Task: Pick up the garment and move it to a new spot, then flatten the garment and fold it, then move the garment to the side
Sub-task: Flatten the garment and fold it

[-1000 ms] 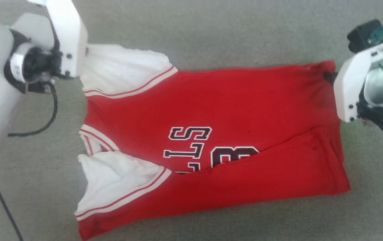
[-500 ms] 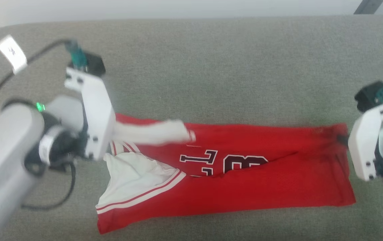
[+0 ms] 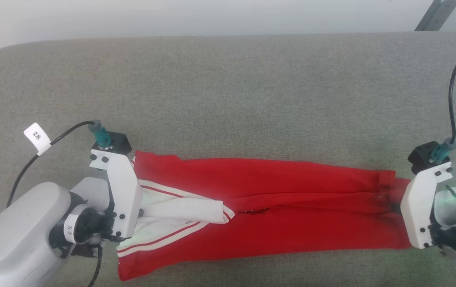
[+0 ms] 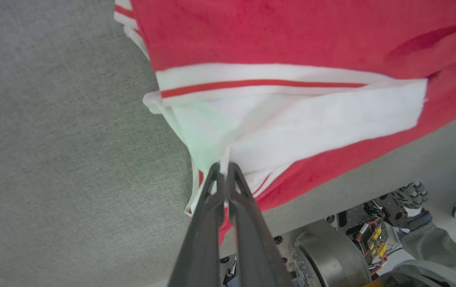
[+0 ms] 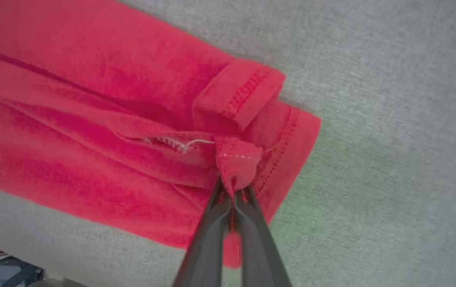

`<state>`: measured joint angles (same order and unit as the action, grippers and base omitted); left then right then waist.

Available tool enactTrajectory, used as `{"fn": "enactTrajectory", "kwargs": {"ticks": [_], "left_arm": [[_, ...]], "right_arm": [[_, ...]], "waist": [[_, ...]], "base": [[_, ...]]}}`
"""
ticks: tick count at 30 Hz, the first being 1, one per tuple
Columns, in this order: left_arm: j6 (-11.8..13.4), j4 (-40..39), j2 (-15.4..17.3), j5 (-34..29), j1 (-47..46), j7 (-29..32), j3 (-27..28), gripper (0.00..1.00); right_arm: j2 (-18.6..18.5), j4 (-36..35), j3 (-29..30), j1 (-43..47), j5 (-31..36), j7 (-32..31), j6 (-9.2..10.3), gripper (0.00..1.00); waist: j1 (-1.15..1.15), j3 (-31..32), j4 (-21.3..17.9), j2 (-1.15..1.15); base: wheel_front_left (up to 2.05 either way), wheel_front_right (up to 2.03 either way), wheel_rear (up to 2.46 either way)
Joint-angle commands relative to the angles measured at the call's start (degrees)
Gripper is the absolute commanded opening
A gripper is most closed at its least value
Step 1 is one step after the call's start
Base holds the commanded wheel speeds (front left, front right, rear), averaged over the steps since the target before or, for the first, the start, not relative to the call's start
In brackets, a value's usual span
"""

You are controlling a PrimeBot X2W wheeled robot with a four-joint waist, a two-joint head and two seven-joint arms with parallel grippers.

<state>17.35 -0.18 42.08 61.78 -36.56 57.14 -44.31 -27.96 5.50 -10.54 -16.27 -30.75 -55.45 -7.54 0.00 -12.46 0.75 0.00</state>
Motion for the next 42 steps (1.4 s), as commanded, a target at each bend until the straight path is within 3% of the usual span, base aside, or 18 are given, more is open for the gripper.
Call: {"fn": "enactTrajectory", "kwargs": {"ticks": [1, 3, 4, 5, 6, 11, 17, 26, 42], "left_arm": [[-0.98, 1.07, -0.56, 0.71, 0.71, -1.18, 0.33, 0.04], [-1.61, 2.82, -0.92, 0.69, 1.01, -2.66, 0.74, 0.48], [-2.06, 3.53, -1.2, 0.68, 1.1, -3.45, 0.94, 1.0], [-2.29, 4.02, -1.38, 0.65, 1.18, -3.95, 0.99, 1.0], [-2.54, 4.5, -1.49, 0.43, 1.21, -4.4, 1.0, 1.0], [-3.51, 4.92, -1.67, 0.14, 2.07, -7.08, 1.53, 1.0], [-5.75, 3.49, -1.37, -1.04, 5.47, -14.55, 2.65, 1.0], [-7.03, 2.23, 0.27, -5.68, 13.05, -32.94, 6.29, 1.0], [-5.24, 4.66, -0.87, -11.08, 24.56, -61.15, 12.63, 1.0]], "right_arm": [[0.59, 0.56, 0.14, -0.28, 0.64, 1.04, 0.12, 0.33], [1.8, 1.8, 0.22, -0.55, 0.6, 1.82, 0.12, 0.49], [2.03, 2.06, -0.01, -0.78, 0.9, 2.3, 0.12, 0.86], [2.13, 2.43, -0.14, -0.93, 1.01, 2.46, 0.12, 0.86], [2.18, 2.87, -0.23, -0.97, 1.0, 2.59, 0.12, 1.0], [2.56, 3.21, 0.4, -0.23, 0.5, 3.96, 0.12, 1.0], [3.02, 3.55, 2.95, 1.61, 0.88, 5.76, 0.12, 1.0], [2.8, 6.98, 6.49, 3.71, 2.99, 5.74, 0.11, 1.0], [2.66, 16.6, 8.34, 3.19, 1.44, 9.08, 0.12, 1.0]], "waist": [[0.0, 0.47, -0.12, 0.0], [0.0, 1.11, -0.15, 0.0], [0.0, 1.5, -0.14, 0.0], [0.0, 1.89, -0.12, 0.0], [0.0, 2.34, -0.03, 0.0], [0.0, 4.76, 0.47, 0.0], [0.0, 7.7, 1.32, 0.0], [0.0, 11.06, 2.69, 0.0], [0.0, 11.19, 6.54, 0.0]], "base": [[0.0, 0.0, 0.0], [0.0, 0.0, 0.0], [0.0, 0.0, 0.0], [0.0, 0.0, 0.0], [0.0, 0.0, 0.0], [0.0, 0.0, 0.0], [0.0, 0.0, 0.0], [0.0, 0.0, 0.0], [0.0, 0.0, 0.0]]}}
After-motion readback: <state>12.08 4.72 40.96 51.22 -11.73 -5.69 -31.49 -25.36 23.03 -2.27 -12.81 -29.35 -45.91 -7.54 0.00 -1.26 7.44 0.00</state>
